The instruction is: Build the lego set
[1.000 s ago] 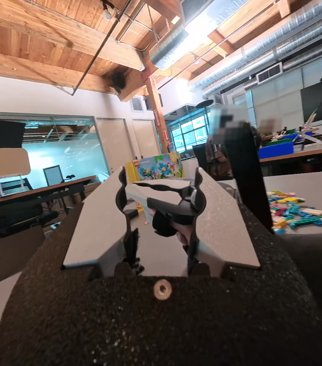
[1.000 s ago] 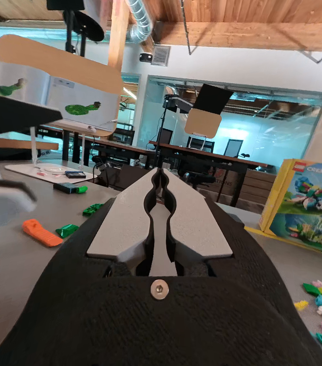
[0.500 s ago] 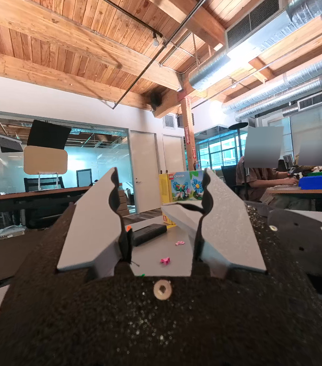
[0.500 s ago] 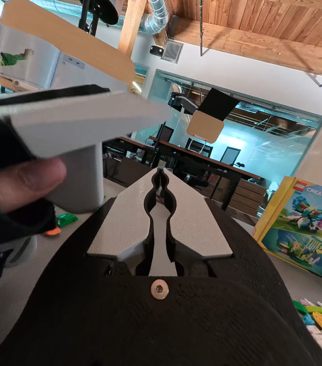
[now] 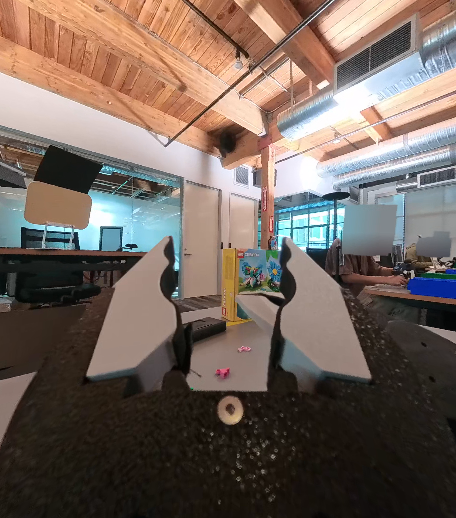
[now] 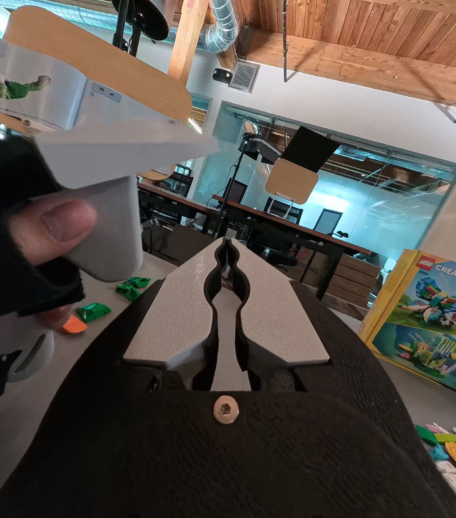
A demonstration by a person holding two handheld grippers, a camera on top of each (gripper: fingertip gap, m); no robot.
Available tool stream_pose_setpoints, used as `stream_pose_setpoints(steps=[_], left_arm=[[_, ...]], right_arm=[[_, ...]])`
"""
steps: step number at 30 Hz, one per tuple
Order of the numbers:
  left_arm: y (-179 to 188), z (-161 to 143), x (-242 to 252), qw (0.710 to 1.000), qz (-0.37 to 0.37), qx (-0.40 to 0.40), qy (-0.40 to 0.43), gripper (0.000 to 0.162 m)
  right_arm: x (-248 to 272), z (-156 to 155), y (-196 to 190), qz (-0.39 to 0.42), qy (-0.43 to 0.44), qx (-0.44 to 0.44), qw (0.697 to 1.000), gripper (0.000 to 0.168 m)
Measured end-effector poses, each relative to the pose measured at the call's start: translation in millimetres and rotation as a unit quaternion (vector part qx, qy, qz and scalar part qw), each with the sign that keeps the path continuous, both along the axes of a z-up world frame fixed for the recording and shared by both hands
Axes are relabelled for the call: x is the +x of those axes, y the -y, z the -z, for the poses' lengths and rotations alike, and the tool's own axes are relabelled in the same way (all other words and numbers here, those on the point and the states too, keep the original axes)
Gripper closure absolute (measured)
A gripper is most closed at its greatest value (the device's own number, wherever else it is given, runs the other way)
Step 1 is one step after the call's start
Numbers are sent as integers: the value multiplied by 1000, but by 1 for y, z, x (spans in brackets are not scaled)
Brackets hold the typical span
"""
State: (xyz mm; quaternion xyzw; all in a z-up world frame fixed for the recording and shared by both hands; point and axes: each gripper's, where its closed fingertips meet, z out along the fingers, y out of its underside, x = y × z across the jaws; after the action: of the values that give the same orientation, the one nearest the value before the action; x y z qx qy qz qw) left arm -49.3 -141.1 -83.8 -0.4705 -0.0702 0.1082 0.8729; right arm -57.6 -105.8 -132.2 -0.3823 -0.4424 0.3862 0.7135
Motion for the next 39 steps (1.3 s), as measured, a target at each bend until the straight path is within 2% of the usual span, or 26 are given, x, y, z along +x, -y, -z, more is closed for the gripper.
stream_pose_setpoints(steps=[1, 3, 4, 7, 10, 13, 15, 18, 21, 23, 25, 27, 28, 30, 34, 39], left_arm=[[0, 1, -2, 1000, -8, -5, 1, 101], [-1, 6, -3, 999, -27, -25, -20, 142], [-3, 8, -2, 998, -32, -34, -30, 151], [-7, 12, 4, 997, -31, -47, -46, 160], [-27, 22, 16, 997, -16, -62, -51, 162], [-60, 21, 23, 995, -22, -70, -73, 162], [-82, 22, 14, 992, -43, -78, -85, 162], [-115, 21, 7, 993, -37, -75, -82, 162], [-144, 22, 24, 992, 3, -75, -98, 162], [-157, 23, 35, 990, 27, -76, -120, 162], [-166, 23, 40, 987, 44, -77, -132, 162], [-173, 26, 42, 987, 64, -80, -125, 162], [-175, 27, 43, 987, 73, -81, -119, 162], [-177, 28, 48, 985, 89, -80, -120, 162], [-179, 30, 57, 982, 107, -82, -131, 162], [-180, 31, 65, 979, 121, -85, -141, 162]], right_arm=[[-1, 1, 1, -5, 1, -3, 1000, 168], [-1, 1, 2, -12, 3, -9, 1000, 168], [0, 0, 2, -12, 0, -10, 1000, 168], [14, -11, -6, -3, -25, -25, 999, 168], [53, -47, -32, 47, -69, 8, 996, 168], [102, -75, -81, 113, -84, 39, 989, 168], [127, -75, -123, 144, -59, 25, 988, 168], [151, -49, -180, 168, 28, 12, 985, 168], [186, -29, -235, 229, 95, -4, 969, 167], [199, -15, -258, 220, 129, -28, 967, 165], [197, 11, -269, 168, 192, -62, 965, 158], [197, 43, -283, 147, 266, -107, 947, 132], [198, 57, -290, 147, 296, -121, 936, 131], [201, 77, -295, 137, 344, -131, 920, 139], [215, 95, -307, 140, 392, -149, 897, 153], [217, 107, -292, 46, 400, -229, 886, 152]])
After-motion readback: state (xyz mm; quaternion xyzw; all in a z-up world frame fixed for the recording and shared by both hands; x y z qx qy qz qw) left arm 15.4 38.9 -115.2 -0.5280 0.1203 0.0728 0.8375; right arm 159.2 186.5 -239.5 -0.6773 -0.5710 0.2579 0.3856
